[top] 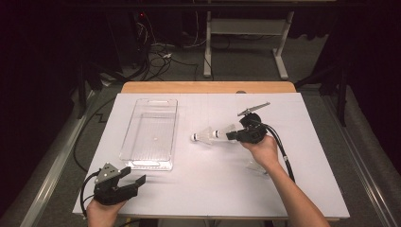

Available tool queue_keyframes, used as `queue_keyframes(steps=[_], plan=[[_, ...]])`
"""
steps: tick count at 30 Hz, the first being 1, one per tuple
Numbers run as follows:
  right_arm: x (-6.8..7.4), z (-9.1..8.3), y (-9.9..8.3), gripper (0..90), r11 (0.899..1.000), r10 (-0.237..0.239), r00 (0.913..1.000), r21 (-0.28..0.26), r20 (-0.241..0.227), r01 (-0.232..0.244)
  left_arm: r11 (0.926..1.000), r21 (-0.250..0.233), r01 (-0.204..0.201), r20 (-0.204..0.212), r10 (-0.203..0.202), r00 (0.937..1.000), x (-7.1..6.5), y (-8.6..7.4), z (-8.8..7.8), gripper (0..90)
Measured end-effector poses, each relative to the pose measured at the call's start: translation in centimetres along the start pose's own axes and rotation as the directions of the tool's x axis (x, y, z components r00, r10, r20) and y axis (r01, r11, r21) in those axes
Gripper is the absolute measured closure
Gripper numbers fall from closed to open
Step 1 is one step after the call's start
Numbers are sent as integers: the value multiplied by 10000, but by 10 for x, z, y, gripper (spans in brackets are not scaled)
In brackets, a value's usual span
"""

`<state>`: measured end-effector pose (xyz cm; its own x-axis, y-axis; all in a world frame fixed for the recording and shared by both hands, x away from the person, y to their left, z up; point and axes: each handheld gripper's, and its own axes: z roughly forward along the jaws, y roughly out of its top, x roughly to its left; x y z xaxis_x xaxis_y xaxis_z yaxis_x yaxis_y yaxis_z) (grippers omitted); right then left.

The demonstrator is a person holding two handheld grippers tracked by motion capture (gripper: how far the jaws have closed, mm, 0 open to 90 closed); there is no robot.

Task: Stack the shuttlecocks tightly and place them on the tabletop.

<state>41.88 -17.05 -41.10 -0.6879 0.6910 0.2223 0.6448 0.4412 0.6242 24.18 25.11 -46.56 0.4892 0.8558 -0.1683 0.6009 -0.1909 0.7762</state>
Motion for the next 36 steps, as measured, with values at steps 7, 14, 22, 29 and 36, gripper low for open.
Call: queue_keyframes(steps=[7, 14, 22, 29, 36], plan=[[3, 6, 5, 900, 9999, -49, 10000, 150, -70, 50, 10000, 5, -1, 23, 1, 10000, 0, 0, 0, 324], [7, 13, 9, 900, 9996, -119, 9998, 250, -170, 123, 10000, 43, -9, 37, 9, 10000, 0, 0, 0, 324], [12, 21, 13, 900, 9992, -158, 9995, 362, -283, 168, 10000, 63, -22, 49, 22, 10000, 0, 0, 0, 324], [16, 28, 16, 900, 9989, -184, 9990, 425, -405, 201, 10000, 80, -16, 59, 16, 10000, 0, 0, 1, 324], [17, 33, 17, 900, 9985, -183, 9988, 503, -460, 206, 9999, 131, -59, 66, 59, 10000, 0, 0, 0, 324]])
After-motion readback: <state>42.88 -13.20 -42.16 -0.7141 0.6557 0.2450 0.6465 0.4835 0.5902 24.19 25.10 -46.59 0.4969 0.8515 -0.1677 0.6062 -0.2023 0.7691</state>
